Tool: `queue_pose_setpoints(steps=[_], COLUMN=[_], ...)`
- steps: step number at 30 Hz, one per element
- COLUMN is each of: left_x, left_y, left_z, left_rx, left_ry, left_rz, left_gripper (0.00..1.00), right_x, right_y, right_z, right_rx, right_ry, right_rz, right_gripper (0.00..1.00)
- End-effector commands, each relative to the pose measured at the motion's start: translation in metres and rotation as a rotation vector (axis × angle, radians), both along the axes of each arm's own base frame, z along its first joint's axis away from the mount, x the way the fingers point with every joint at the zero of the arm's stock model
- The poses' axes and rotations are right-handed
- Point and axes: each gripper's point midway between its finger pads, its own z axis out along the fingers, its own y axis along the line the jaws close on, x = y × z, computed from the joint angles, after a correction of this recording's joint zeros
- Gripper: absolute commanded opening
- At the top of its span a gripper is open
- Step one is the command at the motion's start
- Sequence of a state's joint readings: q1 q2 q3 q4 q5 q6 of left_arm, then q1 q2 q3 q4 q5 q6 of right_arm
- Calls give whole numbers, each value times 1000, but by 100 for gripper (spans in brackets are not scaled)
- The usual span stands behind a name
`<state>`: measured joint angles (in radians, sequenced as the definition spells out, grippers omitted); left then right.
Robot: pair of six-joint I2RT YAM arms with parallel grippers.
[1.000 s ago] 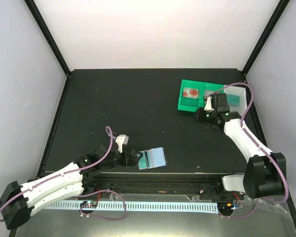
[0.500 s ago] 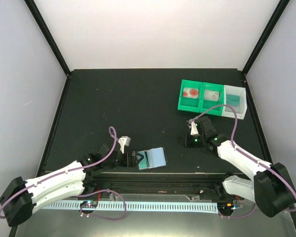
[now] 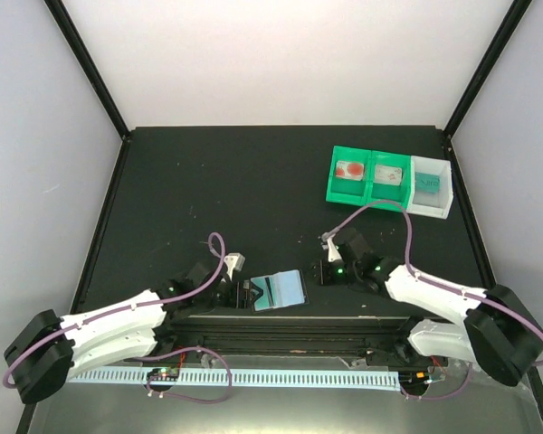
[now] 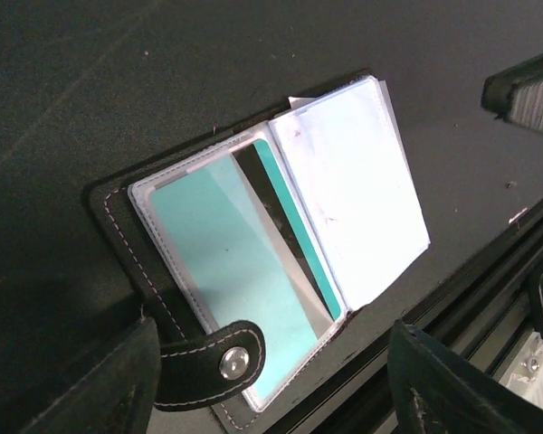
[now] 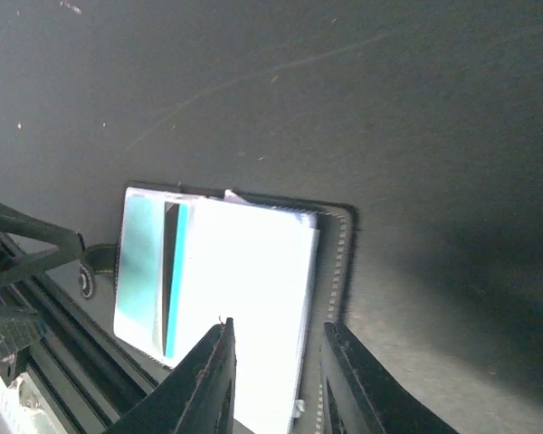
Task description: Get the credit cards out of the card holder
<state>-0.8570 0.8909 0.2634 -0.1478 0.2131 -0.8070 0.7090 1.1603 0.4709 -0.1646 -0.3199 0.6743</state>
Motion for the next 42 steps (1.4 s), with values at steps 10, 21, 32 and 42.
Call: queue_pose_setpoints(steps=[10, 21, 32, 42], left_x=[22, 22, 9, 13], left_y=[4, -11, -36, -22], left_z=[-3, 21, 32, -1], left_rx=[-8, -75, -267, -148], left_ry=[-55, -50, 59, 81], left_rz=[63, -14, -54, 2], left_gripper=[36, 45, 47, 34], right_x=[-10, -27, -40, -34], right_y=[55, 54, 18, 52], right_z=[2, -33, -50, 11], right_rx=[-4, -84, -114, 112], right_ry=[15, 84, 101, -11], right_rz=[56, 40, -56, 24], right_gripper=[26, 24, 24, 27])
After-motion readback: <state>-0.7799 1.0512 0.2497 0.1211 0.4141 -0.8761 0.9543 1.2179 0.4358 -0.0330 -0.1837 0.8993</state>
